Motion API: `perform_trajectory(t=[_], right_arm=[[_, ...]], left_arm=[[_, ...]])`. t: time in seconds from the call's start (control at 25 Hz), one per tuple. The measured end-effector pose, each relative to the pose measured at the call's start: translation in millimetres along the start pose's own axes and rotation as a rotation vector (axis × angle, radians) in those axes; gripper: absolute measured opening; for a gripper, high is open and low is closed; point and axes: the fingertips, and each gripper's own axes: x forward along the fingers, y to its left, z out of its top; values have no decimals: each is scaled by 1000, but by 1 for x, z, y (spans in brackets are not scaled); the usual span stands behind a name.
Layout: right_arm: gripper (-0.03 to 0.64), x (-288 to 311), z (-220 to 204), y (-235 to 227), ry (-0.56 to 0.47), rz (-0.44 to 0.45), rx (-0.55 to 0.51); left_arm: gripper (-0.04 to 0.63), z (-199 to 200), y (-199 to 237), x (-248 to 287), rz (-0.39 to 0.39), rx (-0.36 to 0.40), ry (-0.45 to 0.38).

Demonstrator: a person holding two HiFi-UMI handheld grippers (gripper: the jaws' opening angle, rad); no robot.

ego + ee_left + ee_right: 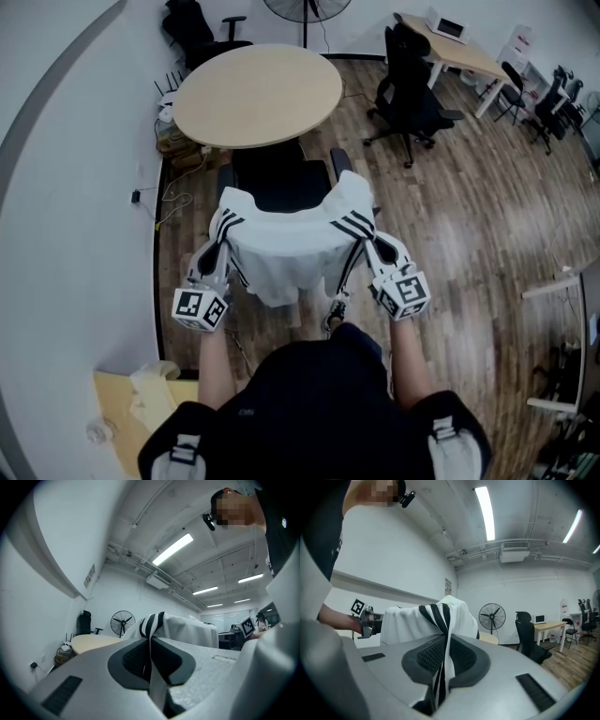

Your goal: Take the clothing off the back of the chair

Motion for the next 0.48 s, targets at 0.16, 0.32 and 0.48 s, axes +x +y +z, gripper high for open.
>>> perform_trajectory(t=[0.16,0.32,0.48], right_arm=[[9,-6,1,2,-7,-6,10],[9,-15,3,9,-18,-21,7],[9,-23,1,14,-19,-39,14]], left_arm=[[11,1,-5,-6,-7,13,-3],[11,3,-9,-15,-26,17,-8],[11,5,-15,-24,-52,13,-12]])
